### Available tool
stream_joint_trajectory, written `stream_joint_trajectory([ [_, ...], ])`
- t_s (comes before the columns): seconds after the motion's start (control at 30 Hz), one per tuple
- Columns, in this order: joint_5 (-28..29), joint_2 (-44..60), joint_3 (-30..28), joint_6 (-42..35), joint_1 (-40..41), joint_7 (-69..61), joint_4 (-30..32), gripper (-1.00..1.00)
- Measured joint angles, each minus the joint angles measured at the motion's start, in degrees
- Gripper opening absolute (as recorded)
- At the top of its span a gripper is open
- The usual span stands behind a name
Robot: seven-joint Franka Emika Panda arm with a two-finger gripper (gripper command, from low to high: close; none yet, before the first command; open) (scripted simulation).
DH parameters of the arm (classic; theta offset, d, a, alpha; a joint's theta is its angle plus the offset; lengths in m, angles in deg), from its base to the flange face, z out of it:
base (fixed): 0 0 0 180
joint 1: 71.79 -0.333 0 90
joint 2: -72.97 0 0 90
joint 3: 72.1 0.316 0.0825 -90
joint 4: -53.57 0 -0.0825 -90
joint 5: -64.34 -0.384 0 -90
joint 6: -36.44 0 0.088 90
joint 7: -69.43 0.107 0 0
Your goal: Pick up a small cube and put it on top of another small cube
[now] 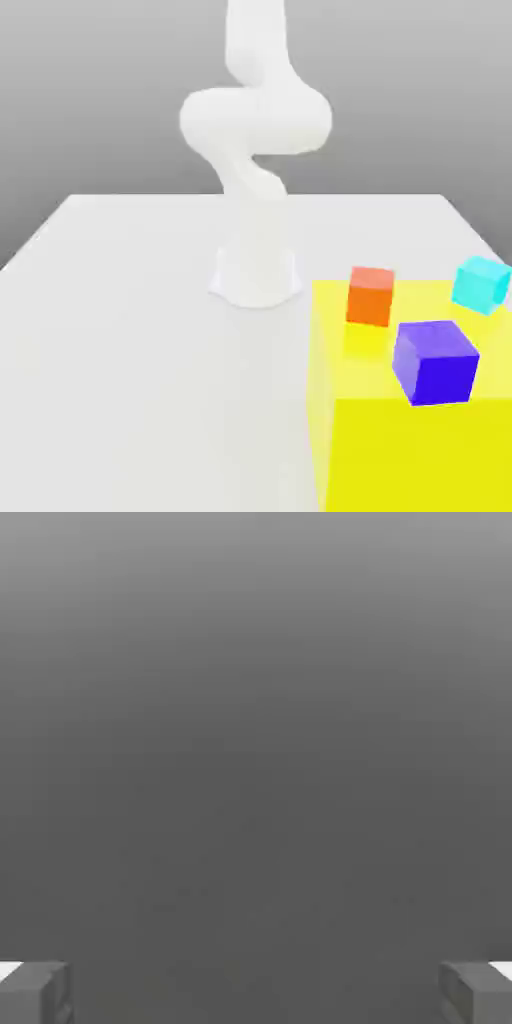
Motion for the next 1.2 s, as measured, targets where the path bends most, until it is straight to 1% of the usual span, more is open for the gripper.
stream_joint_trajectory([
  [0.37,6.92,22.77,4.41,11.08,-11.26,-25.00,-0.94,0.00],
  [0.5,9.61,31.04,7.47,15.41,-14.45,-34.98,-0.40,0.00],
  [0.63,13.83,39.44,10.25,19.55,-18.86,-44.01,0.08,0.00],
  [0.77,19.71,47.72,12.19,23.29,-22.84,-51.73,0.64,0.00],
  [0.93,26.49,54.09,14.51,26.69,-25.49,-60.08,4.35,0.00],
  [1.0,28.10,54.52,15.46,27.60,-25.87,-63.21,7.36,0.00],
  [1.13,29.06,52.82,17.76,29.17,-25.08,-69.76,15.12,0.00],
  [1.2,26.90,50.62,19.20,29.90,-23.87,-73.49,19.38,0.00],
])
